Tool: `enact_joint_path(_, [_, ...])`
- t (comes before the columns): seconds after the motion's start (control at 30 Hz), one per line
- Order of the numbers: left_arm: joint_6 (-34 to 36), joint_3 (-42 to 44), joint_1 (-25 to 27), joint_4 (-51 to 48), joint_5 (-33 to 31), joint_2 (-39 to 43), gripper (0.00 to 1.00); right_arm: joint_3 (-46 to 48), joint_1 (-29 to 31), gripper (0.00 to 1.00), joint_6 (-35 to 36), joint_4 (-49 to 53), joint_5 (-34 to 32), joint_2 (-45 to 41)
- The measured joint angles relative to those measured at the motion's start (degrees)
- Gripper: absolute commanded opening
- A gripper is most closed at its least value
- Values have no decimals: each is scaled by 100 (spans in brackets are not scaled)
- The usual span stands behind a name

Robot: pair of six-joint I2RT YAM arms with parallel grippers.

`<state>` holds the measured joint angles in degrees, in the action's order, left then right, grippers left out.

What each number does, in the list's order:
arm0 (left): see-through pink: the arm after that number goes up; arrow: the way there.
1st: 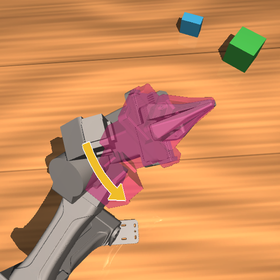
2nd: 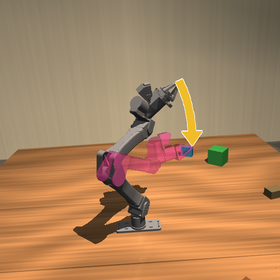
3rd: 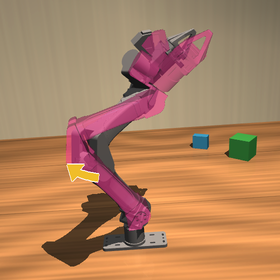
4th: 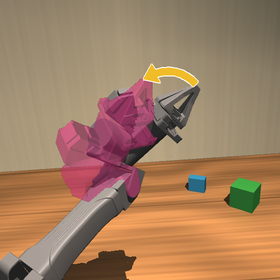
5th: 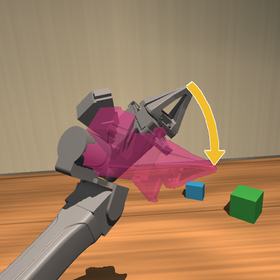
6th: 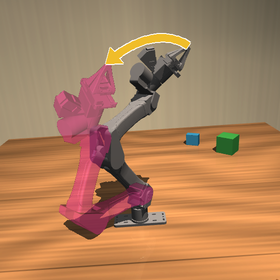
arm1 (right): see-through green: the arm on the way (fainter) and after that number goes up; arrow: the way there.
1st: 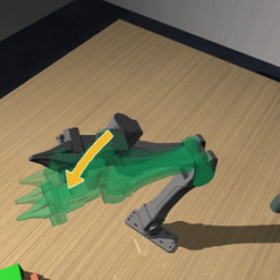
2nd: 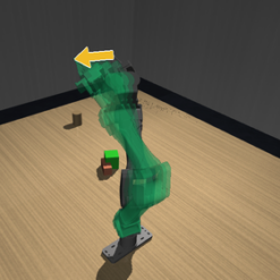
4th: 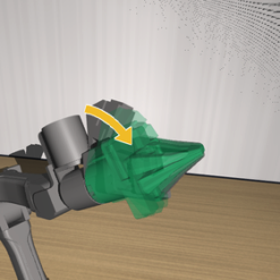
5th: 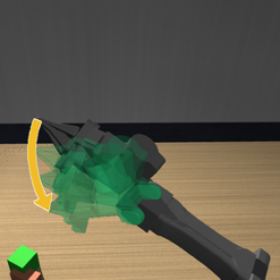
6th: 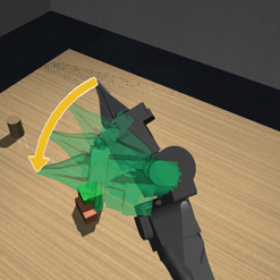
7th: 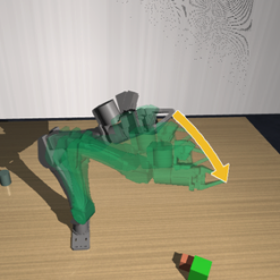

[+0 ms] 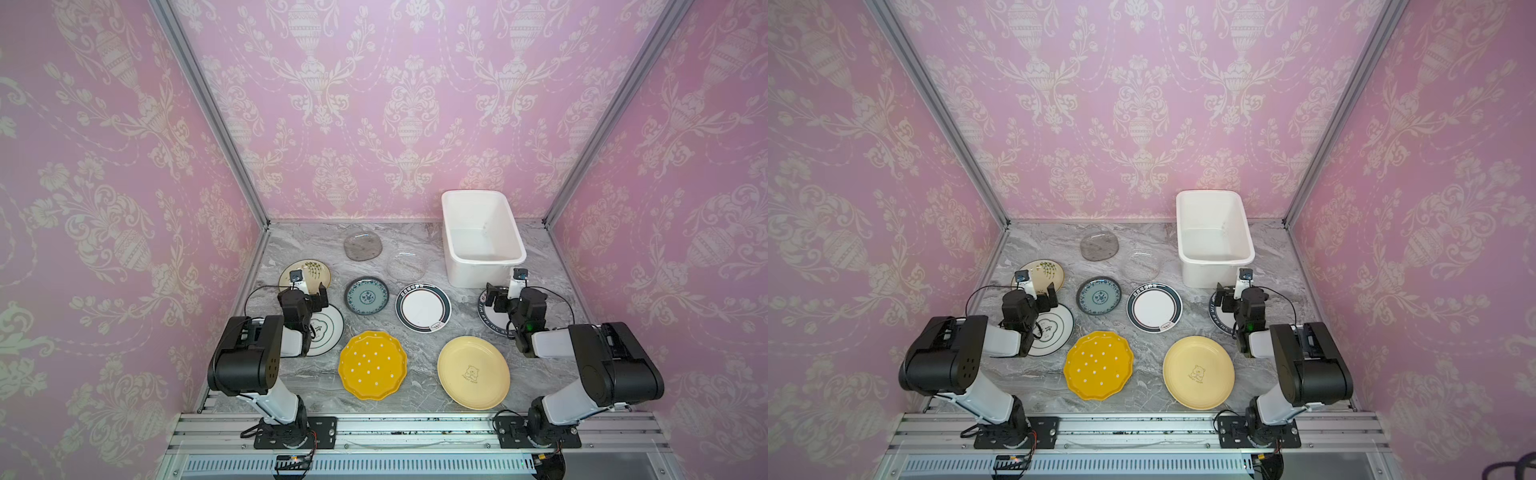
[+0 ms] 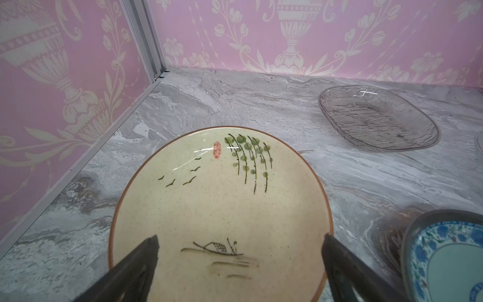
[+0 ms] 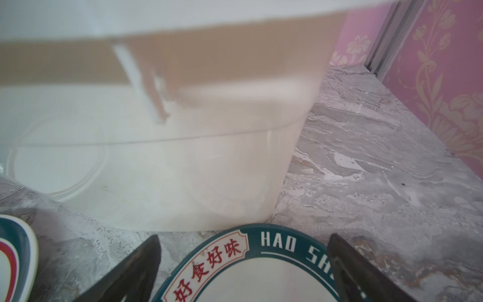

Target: Place the plates into the plastic bin on the countertop

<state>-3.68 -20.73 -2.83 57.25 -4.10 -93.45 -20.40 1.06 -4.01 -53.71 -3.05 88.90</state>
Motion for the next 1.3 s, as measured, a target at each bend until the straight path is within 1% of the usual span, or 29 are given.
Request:
enact_joint_path(1.03, [2,0,0,0,0,0,99,0,0,100,2,70,2,-85])
enact_joint_path(1.1, [7,33,0,33,28,20,99,-17,11,100,24,431,2,-413])
enact_joint_path(1.17, [46,109,22,-76,46,205,99,-151,24,100,37,1021,0,-911])
enact_joint_path(1.23, [118,120,109,-542,33,710,99,-446,22,100,-11,1716,7,-1447])
enact_joint_path(1.3, [133,13,249,-1272,13,1486,99,-793,22,100,-105,2404,74,-1965])
